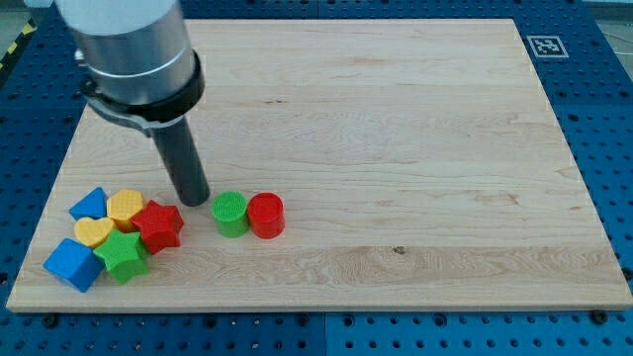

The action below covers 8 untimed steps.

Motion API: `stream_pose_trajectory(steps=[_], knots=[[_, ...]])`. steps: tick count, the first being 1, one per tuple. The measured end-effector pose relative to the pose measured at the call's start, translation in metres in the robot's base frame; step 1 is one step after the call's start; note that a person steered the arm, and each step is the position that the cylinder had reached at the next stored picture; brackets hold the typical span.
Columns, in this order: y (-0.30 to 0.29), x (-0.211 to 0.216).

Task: Move the group of circles towards the bottom side of the board

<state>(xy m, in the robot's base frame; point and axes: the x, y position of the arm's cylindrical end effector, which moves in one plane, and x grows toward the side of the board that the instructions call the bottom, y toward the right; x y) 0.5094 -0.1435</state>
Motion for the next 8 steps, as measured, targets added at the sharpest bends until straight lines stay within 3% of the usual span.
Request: stream_pose_trajectory(steps=[4,8], knots=[[0.016,0.028],[0.093,0.028]])
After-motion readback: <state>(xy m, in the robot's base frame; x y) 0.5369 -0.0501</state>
